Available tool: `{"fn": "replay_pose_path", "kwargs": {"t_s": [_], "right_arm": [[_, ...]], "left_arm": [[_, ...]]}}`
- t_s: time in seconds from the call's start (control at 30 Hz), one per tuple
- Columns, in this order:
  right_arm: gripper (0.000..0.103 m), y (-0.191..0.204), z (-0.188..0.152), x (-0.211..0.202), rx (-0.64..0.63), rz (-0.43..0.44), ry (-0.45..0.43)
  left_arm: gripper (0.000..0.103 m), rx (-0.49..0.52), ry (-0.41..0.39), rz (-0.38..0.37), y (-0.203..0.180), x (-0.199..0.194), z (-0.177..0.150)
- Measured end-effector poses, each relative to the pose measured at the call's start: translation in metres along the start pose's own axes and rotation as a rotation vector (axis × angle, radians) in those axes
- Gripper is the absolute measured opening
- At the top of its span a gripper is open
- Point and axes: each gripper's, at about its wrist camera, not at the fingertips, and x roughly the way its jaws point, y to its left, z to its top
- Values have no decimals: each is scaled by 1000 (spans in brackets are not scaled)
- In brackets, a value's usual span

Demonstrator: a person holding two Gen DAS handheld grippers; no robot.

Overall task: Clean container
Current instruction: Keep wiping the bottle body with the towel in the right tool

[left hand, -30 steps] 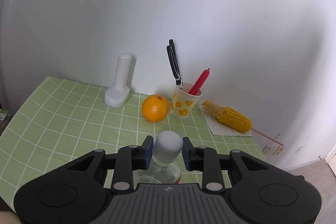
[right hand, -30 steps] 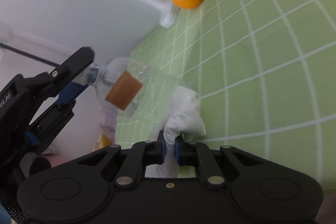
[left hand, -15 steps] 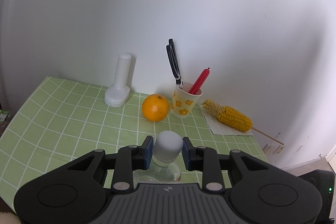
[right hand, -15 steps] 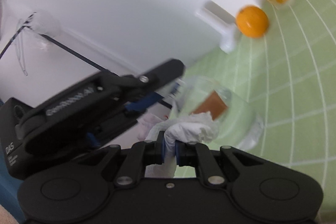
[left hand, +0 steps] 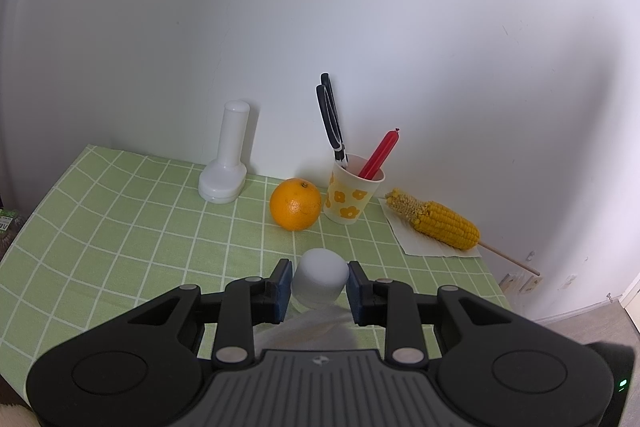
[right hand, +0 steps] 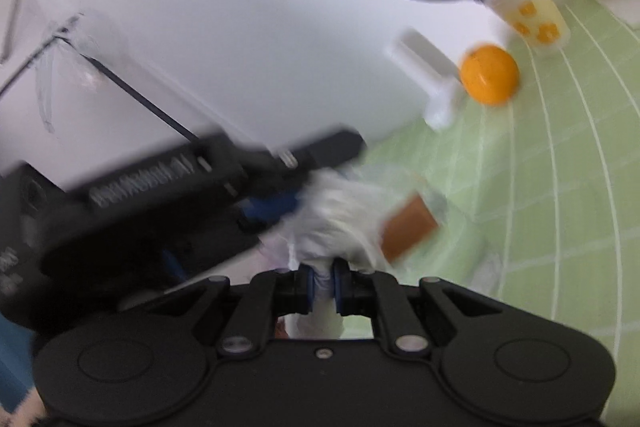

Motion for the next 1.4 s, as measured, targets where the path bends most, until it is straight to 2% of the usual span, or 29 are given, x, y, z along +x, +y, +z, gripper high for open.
{"fn": "replay_pose_path", "kwargs": {"t_s": [0.23, 0.43, 0.57, 0.7, 1.0, 1.17, 1.4], "right_arm": [[10, -25, -10, 11, 101, -109, 85], [9, -33, -14, 17, 136, -164, 125], [9, -34, -13, 18, 148, -170, 135], [9, -35, -10, 10, 170, -176, 129], [9, -31, 1, -20, 198, -168, 42], [9, -26, 3, -19, 173, -185, 37], [9, -40, 5, -13, 174, -227, 50]], "left_arm": [[31, -3, -4, -3, 1, 1, -2], [31, -1, -4, -2, -2, 4, -3], [31, 2, -5, -2, -1, 4, -3], [31, 3, -6, -3, -2, 5, -4], [31, 5, -9, -1, -1, 5, -5], [31, 5, -10, 0, 0, 4, -6], [31, 4, -14, -2, 2, 3, -6]]}}
